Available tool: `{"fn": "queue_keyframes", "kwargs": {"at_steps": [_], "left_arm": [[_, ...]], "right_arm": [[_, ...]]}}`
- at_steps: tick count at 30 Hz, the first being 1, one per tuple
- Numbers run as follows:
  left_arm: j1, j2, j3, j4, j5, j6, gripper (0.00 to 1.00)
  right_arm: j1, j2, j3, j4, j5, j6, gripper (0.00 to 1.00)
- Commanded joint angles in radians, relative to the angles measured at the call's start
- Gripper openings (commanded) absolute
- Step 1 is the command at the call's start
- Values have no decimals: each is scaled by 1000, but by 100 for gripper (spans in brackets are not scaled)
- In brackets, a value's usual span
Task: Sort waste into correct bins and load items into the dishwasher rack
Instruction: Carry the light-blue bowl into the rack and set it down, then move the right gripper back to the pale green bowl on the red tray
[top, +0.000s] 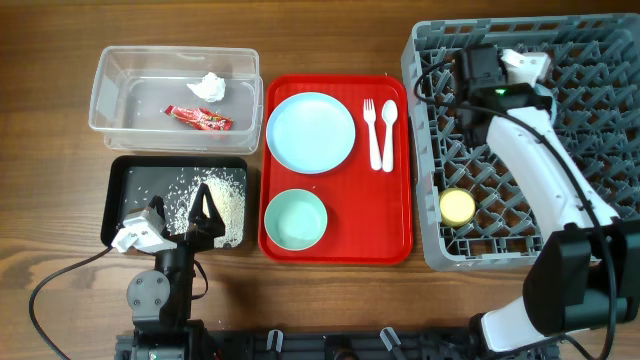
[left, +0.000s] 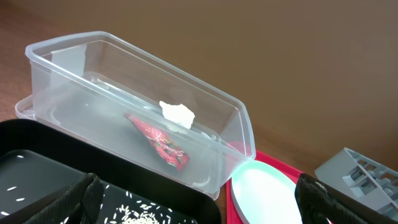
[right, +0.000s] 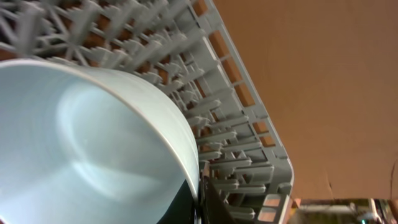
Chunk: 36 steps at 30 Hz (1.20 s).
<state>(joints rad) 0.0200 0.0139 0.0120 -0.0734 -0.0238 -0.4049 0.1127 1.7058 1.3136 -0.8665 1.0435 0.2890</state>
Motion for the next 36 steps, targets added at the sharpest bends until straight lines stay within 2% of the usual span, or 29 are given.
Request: {"fn": "queue_keyframes", "kwargs": {"at_steps": [1, 6, 12, 19, 27, 31, 34, 36], "left_arm": [[5, -6, -6, 3, 9, 5, 100], [5, -6, -6, 3, 9, 5, 100], [5, -6, -6, 3, 9, 5, 100], [5, -6, -6, 3, 9, 5, 100], [5, -6, -6, 3, 9, 5, 100], [5, -6, -6, 3, 9, 5, 100], [5, -6, -6, 3, 9, 5, 100], [5, -6, -6, 3, 9, 5, 100]], "right_arm": [[-38, -23, 24, -7, -11, 2, 4], [-71, -23, 23, -7, 114, -2, 4], [-101, -6, 19, 10, 83, -54, 4], [-55, 86, 19, -6, 53, -53, 4], [16, 84, 20, -26, 64, -54, 5], [46, 77, 20, -48, 63, -52, 17], [89, 59, 21, -58, 63, -53, 34], [120, 40, 21, -58, 63, -52, 39]]}}
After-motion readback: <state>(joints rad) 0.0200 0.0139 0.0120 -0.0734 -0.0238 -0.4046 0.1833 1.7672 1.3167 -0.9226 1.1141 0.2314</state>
